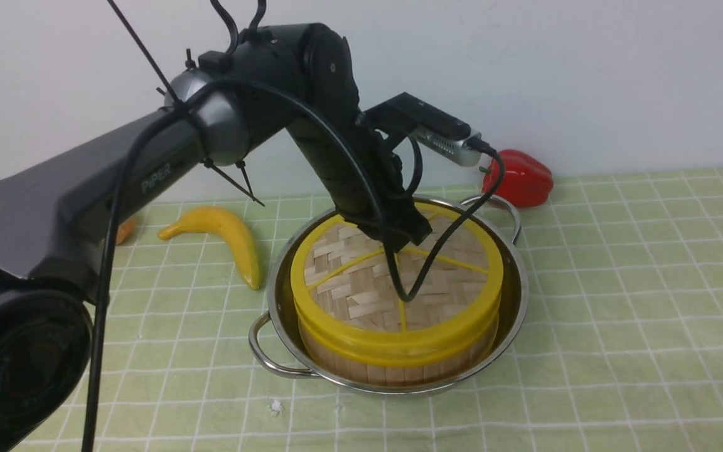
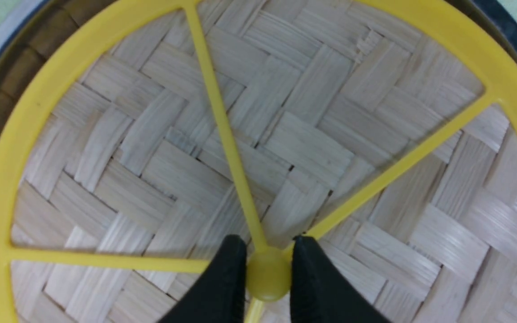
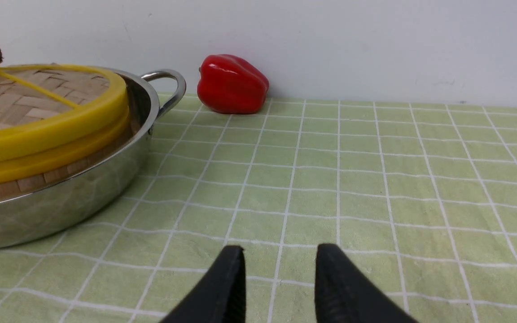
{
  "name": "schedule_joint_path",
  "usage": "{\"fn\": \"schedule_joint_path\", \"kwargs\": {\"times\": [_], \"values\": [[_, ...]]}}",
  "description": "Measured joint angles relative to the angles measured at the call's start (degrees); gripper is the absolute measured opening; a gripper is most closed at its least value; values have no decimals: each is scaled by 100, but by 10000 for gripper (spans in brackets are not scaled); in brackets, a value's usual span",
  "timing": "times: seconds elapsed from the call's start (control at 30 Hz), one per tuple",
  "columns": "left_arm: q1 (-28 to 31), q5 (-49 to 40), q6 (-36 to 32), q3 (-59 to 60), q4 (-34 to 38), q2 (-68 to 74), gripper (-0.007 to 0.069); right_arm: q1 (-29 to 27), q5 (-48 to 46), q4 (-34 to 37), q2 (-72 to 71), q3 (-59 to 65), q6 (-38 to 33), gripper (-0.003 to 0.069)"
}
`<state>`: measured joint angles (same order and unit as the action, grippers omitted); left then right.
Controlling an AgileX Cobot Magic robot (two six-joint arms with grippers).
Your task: Place the steamer in the pot on the green tablecloth, and put the lid on the steamer.
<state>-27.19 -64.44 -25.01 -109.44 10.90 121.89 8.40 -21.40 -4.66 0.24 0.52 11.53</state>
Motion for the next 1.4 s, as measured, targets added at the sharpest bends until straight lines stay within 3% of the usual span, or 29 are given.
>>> {"fn": "schedule_joint_path", "kwargs": {"times": [0.5,0.6,0.7,0.73,0.8,0.83,0.9,0.93,1.13,1.4], "values": [[0,-68,-37,-57,28,91,118,0,0,0,0,0,0,243],[0,-189,-119,-161,12,113,152,0,0,0,0,0,0,243],[0,-466,-148,-500,5,134,336,0,0,0,0,0,0,243],[0,-472,-148,-520,5,134,348,0,0,0,0,0,0,243],[0,-491,-60,-815,5,134,506,0,0,0,0,0,0,243],[0,-491,-60,-840,5,134,518,0,0,0,0,0,0,243],[0,-496,53,-1255,5,127,644,0,0,0,0,0,0,243],[0,-502,95,-1414,5,111,664,0,0,0,0,0,0,243],[0,-507,416,-2054,-24,-321,671,0,0,0,0,0,0,243],[0,-513,502,-2441,-62,-944,507,0,0,0,0,0,0,243]]}}
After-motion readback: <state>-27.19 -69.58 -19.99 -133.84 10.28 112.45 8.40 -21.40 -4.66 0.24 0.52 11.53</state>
